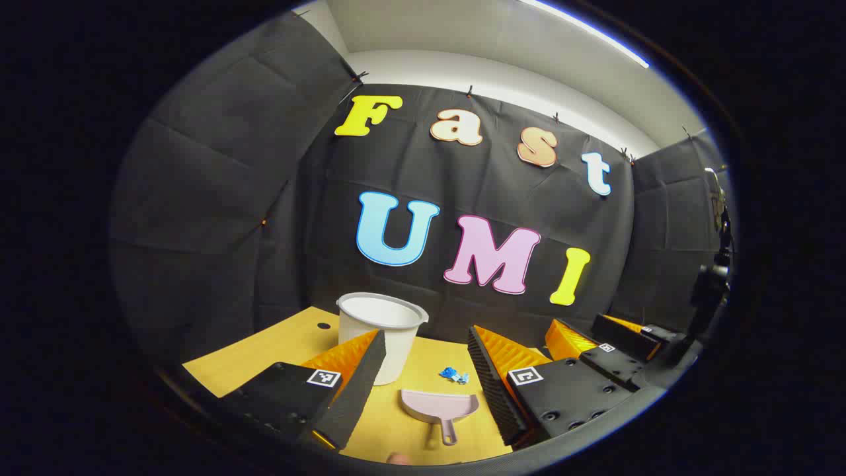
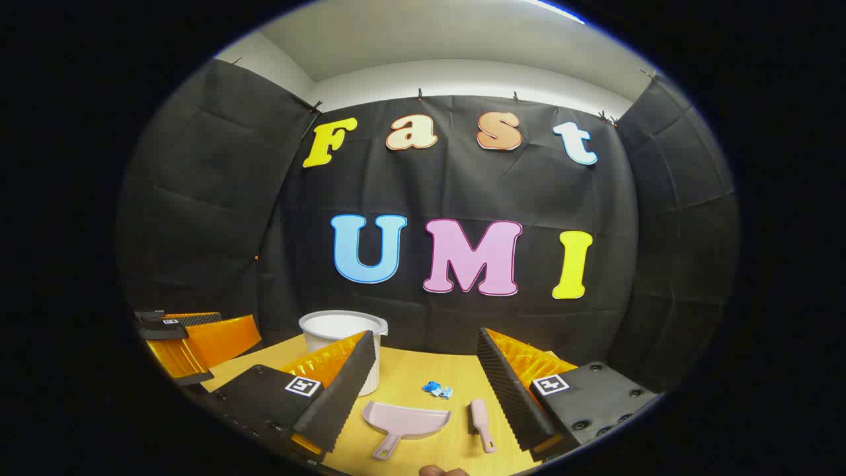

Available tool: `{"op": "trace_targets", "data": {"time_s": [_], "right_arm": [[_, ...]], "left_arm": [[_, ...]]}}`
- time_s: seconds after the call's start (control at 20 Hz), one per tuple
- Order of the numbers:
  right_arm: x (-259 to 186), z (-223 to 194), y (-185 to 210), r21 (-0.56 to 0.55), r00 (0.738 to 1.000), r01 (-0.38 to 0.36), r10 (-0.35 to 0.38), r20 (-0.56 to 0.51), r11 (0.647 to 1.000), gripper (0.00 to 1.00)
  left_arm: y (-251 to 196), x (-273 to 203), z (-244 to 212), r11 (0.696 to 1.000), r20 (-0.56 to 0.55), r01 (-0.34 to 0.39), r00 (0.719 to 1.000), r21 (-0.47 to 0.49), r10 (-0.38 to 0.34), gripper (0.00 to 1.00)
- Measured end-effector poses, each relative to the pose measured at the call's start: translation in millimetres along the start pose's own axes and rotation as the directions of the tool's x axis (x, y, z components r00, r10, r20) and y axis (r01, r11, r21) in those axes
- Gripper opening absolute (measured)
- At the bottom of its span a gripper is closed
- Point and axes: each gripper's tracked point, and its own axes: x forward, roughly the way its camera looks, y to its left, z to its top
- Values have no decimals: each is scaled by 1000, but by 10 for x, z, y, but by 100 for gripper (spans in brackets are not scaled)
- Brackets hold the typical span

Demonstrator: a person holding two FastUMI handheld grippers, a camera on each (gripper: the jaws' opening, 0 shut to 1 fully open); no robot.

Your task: Pick up the small broom and dustpan from the desktop, sweep the trash into the dustpan with the broom, and then empty the trash into the garbage bin.

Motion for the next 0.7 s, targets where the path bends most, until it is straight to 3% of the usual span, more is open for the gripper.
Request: {"op": "trace_targets", "data": {"time_s": [0.15, 0.3, 0.5, 0.7], "right_arm": [[17, 41, -51, -8, 1000, 13, -13, 15, 1000, 100], [50, 106, -127, 14, 999, 39, -39, 24, 999, 96], [37, 193, -237, 5, 997, 64, -64, 49, 998, 100], [-15, 259, -348, -8, 993, 90, -89, 77, 996, 96]], "left_arm": [[-20, 13, 89, 1000, 36, 0, 999, -19, 0, 74], [-58, 63, 123, 1000, 49, -18, 999, 26, 16, 75], [-297, 117, 107, 997, 42, 49, 998, 55, -51, 75], [-405, 199, 39, 991, 32, 69, 997, 118, -73, 75]]}}
